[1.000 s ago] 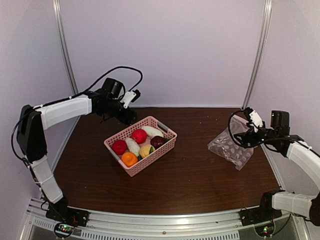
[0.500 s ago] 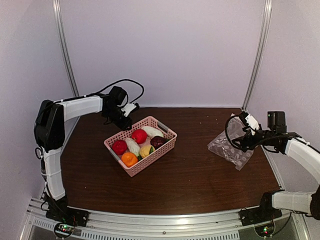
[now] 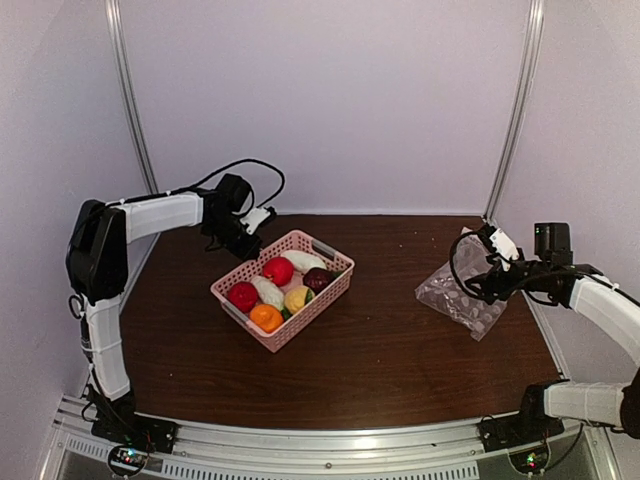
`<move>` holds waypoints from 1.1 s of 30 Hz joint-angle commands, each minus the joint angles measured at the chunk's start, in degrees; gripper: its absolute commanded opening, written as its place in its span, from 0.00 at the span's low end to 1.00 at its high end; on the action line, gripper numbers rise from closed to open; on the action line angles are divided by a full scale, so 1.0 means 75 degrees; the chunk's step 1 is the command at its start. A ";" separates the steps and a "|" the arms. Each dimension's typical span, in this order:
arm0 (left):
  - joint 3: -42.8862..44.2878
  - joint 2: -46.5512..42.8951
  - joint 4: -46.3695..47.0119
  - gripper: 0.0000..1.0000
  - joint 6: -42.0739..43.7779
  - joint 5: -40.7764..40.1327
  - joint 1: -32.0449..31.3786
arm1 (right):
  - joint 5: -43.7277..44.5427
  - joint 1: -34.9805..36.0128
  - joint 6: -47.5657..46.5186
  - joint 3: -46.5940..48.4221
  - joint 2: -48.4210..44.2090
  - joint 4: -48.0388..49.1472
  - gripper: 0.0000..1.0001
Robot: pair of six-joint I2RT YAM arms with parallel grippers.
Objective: Place the food in the zip-top bag and seal the zipper
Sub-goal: Move the bin to the center of the board.
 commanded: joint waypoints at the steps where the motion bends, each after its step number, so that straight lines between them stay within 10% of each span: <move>1: -0.0535 -0.0531 -0.0035 0.00 -0.0784 -0.0469 0.0252 | 0.0345 0.0048 -0.0007 0.0205 0.0063 -0.0094 0.91; 17: -0.1788 -0.1524 0.0732 0.02 -0.2664 -0.0269 0.1065 | 0.3888 -0.0438 0.0983 0.2753 0.2629 -0.0252 0.96; 23: -0.2284 -0.2772 0.1394 0.56 -0.2353 -0.0310 0.1020 | 0.4108 -0.0889 0.0890 0.4958 0.4980 -0.1222 0.99; 33: -0.4349 -0.5397 0.3969 0.67 -0.1654 0.0657 -0.0495 | 0.3342 -0.1413 0.0158 0.7483 0.7840 -0.2394 0.92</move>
